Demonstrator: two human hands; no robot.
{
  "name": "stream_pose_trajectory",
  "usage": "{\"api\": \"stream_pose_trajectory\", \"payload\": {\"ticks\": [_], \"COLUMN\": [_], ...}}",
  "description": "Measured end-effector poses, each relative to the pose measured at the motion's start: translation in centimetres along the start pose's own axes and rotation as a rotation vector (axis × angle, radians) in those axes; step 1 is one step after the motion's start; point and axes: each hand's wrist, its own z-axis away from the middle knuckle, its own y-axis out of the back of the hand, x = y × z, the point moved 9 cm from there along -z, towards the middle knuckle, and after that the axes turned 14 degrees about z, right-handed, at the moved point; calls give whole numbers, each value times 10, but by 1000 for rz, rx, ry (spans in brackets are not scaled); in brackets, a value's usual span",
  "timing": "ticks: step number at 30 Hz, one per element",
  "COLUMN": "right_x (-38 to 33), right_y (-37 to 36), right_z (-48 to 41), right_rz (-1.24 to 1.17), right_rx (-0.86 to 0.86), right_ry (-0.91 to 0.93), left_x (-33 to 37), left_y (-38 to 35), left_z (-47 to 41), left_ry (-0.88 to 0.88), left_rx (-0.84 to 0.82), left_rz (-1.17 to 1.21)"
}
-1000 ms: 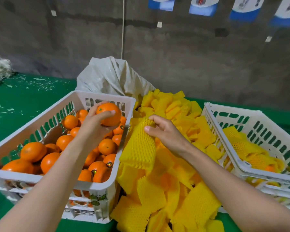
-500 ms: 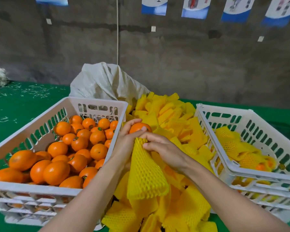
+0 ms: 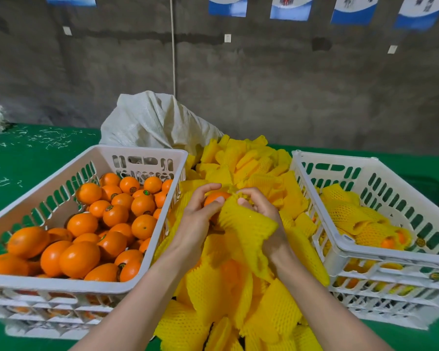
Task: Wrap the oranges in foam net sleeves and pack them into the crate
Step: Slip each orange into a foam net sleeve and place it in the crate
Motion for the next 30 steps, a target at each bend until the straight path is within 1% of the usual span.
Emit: {"api": "stream_pose_trajectory", "payload": {"ticks": [2,5,9,10,12,13,14,15,17,19,20,22,23,24,27,28,30], "right_x": [-2,0,9,15,26,23,18,17,27,43,42,13,0,-6,-4,-1,6], "right_y": [9,14,14,14,11,10,13,14,18,32,32,8,0,-2,19,26,32], "right_z": [3,10,15,17,23,26,25,25,23,29,28,22,21,18,8,8,10], "right_rz": [-26,-82,-207,-280,-524,-636,-675,-672,-523,-340,-318,-438,-444,-355,-4,32,-6], "right_rx": [69,118,78,54,16,-2,-13,-21,-10,66,60,-115,-165,-159,98,154,200], "right_ry": [13,-12,-117,-171,-305,-321,-309,-318,-382,-444,-428,-248,-177,-101,15,19,5], "left_x": [-2,-11,-18,-17,-15,-15,-16,-18,-22,-24,-26,-28,-28,-30,-29,-29,-25], "left_y": [-5,-12,-21,-22,-20,-20,-20,-22,-23,-23,-24,-28,-28,-27,-26,-25,-26], "left_z": [3,5,11,12,12,12,12,12,11,8,6,4,6,6,8,9,12], "left_ry": [6,82,132,131,94,82,85,101,141,166,176,179,167,153,113,105,98], "left_rx": [-11,-104,-281,-300,-294,-287,-281,-275,-233,-165,-149,-139,-122,-100,-76,-80,-131], "left_rz": [30,113,121,126,83,64,77,122,241,318,339,346,350,359,433,444,411]}}
